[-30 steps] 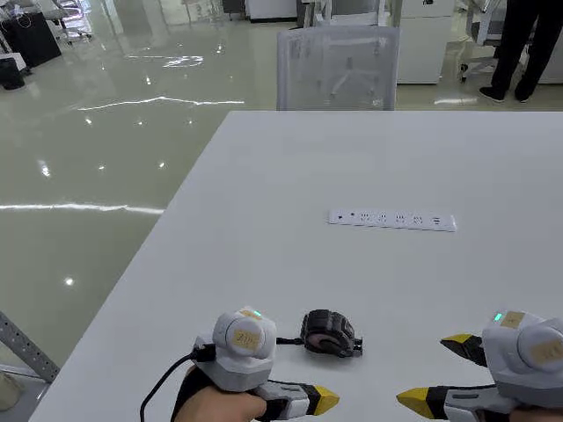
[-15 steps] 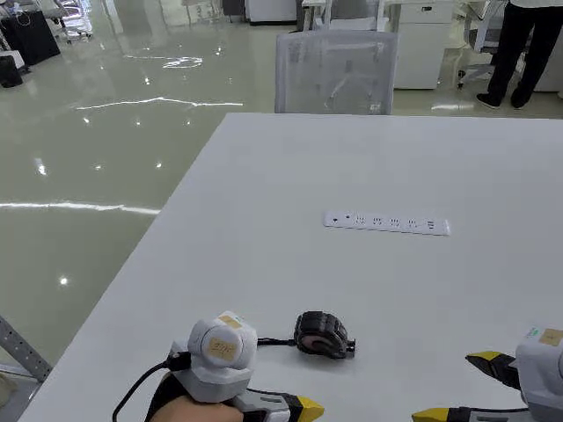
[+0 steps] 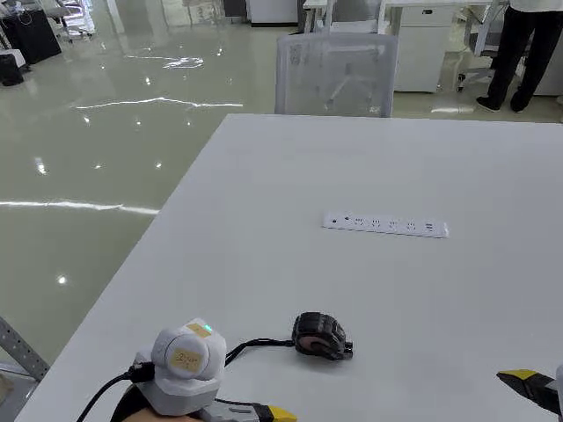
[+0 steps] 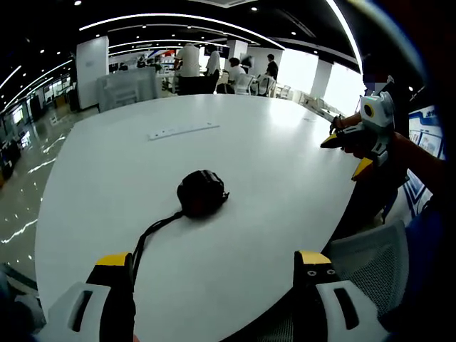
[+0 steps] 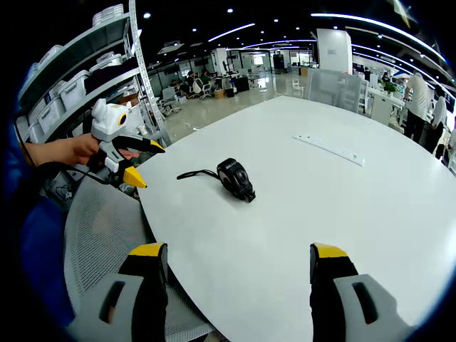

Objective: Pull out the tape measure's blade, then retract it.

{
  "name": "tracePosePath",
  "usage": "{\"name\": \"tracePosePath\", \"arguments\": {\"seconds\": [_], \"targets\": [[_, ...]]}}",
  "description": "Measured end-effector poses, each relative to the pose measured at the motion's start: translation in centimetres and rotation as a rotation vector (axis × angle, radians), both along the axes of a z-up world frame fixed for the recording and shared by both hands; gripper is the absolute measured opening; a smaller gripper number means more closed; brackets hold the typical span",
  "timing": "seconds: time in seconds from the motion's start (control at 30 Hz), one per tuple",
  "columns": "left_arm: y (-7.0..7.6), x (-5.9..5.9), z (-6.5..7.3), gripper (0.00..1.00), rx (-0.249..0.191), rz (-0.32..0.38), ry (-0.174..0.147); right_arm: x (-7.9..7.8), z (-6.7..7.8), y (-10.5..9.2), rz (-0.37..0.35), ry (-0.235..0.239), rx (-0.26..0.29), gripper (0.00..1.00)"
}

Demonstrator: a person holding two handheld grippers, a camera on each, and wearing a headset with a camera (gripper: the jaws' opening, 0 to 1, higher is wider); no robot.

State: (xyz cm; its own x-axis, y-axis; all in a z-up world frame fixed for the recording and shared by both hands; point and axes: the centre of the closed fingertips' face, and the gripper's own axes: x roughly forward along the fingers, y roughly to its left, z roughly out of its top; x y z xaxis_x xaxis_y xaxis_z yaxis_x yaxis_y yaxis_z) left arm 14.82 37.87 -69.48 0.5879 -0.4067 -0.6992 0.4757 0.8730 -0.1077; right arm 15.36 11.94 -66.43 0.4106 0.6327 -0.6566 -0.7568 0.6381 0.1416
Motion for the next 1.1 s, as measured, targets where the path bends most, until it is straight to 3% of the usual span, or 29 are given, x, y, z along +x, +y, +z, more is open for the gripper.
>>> {"name": "tracePosePath", "arguments": {"seconds": [0.33,0.53,0.83,1.1], "targets": [[1.6,-1.3,1.5,0.91,0.014,-0.034,-0.001,-1.2,0.9,-1.2,0.022,-0.012,-0.024,0.82],[2.0,-2.7,1.4,0.93,0.026,-0.091,0.012,-1.9,1.0,-2.2,0.025,-0.013,-0.040,0.85],[4.5,-3.7,2.1,0.95,0.056,-0.076,0.002,-2.8,1.7,-4.1,0.023,-0.017,-0.065,0.86],[6.7,-3.9,3.1,0.95,0.075,-0.056,-0.009,-3.6,1.9,-5.5,0.024,-0.012,-0.088,0.89]]}}
